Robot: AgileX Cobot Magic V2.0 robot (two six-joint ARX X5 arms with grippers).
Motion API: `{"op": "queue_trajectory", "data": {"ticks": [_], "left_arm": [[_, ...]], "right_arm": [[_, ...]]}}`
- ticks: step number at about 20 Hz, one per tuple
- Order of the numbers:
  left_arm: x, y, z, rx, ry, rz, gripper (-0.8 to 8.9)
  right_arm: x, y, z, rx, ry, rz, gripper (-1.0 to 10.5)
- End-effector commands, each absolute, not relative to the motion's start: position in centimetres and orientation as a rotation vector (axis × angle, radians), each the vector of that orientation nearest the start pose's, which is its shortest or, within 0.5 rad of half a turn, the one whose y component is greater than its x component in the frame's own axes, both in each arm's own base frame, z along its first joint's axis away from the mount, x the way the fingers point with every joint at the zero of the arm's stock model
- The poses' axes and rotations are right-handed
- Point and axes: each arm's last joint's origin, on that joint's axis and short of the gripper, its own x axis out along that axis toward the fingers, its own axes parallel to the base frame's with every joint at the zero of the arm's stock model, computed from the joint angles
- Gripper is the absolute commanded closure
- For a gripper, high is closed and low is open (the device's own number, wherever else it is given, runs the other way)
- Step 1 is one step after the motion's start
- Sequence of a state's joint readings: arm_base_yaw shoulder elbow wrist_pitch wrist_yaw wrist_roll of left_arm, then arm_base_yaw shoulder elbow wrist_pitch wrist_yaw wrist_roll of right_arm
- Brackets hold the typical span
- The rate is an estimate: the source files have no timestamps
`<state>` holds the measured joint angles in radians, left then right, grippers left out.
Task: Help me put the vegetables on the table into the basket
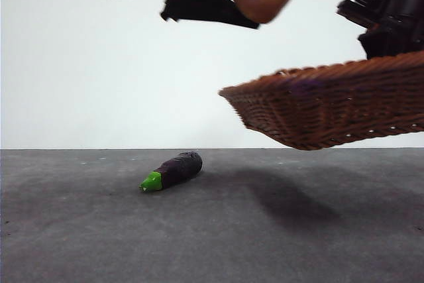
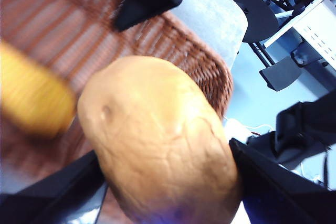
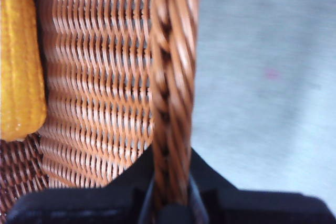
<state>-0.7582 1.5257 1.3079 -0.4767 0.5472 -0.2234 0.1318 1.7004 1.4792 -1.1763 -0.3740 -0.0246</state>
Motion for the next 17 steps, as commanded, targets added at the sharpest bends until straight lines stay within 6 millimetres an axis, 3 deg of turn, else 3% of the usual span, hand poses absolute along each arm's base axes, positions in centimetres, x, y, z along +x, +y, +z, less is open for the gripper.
{"op": "queue_trajectory", "data": {"ticks": [1,4,5,7,11,17], "left_arm": [[22.3,-24.9,30.9,-0.075,0.871,-1.117,8.22],[21.6,-25.6,30.3,-0.036,0.901,-1.113,8.08],[21.4,-25.8,30.0,-0.015,0.919,-1.088,7.56],[21.3,-25.6,29.4,0.042,0.948,-0.984,5.38],[21.1,-25.2,28.9,0.092,0.998,-0.931,2.50],[20.9,-25.2,29.0,0.107,0.993,-0.985,2.40]], "right_arm": [[31.7,6.3,27.8,0.157,1.389,0.459,9.5],[31.6,7.9,27.9,0.148,1.379,0.483,9.5],[31.5,8.5,27.9,0.137,1.374,0.497,9.5],[31.4,9.5,27.9,0.129,1.367,0.511,9.5],[31.0,10.8,27.9,0.101,1.370,0.545,9.5],[30.8,11.1,27.9,0.072,1.374,0.520,9.5]]}}
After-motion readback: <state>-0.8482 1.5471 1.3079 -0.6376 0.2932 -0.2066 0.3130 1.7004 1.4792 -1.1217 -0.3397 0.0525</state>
